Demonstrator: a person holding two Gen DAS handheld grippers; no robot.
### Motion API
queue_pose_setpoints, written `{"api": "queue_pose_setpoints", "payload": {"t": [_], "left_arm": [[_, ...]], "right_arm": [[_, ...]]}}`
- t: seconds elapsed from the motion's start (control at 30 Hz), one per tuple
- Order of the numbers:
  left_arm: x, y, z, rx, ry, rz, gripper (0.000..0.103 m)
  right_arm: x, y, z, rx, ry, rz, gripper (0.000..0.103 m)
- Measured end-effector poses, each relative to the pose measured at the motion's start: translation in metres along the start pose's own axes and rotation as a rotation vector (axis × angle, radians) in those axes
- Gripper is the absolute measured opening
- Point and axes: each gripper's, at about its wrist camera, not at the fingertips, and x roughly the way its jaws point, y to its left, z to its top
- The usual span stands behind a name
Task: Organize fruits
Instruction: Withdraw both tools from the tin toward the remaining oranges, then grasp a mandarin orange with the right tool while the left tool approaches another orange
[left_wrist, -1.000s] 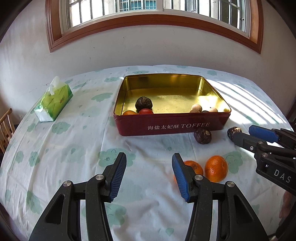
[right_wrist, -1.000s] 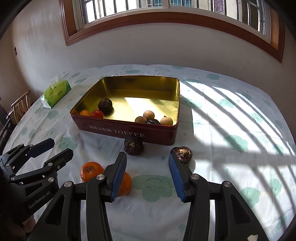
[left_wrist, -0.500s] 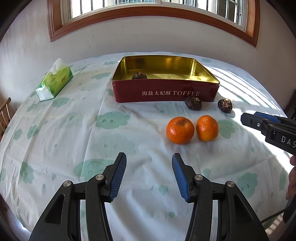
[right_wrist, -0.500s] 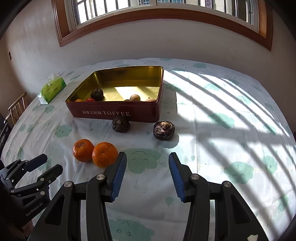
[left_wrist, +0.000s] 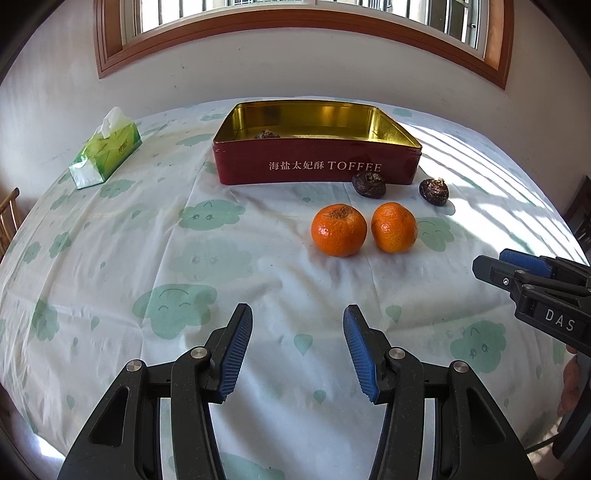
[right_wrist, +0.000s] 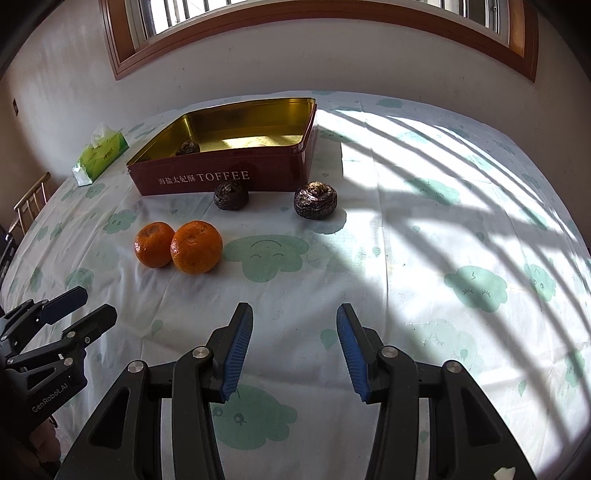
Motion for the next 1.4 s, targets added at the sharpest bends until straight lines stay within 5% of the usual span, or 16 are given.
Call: {"api": "queue_pose_setpoints", "payload": {"t": [0.67, 1.4], "left_arm": [[0.018, -0.004, 0.000, -0.006, 0.018, -0.010, 0.053], [0.024, 0.031, 0.006, -0.047, 0.003, 0.044, 0.053]], "right_arm": [[0.017, 0.001, -0.004, -0.008, 0.027, 0.010, 0.046], [0.041, 0.070, 0.015, -0.166, 0.024, 0.056, 0.046]]}}
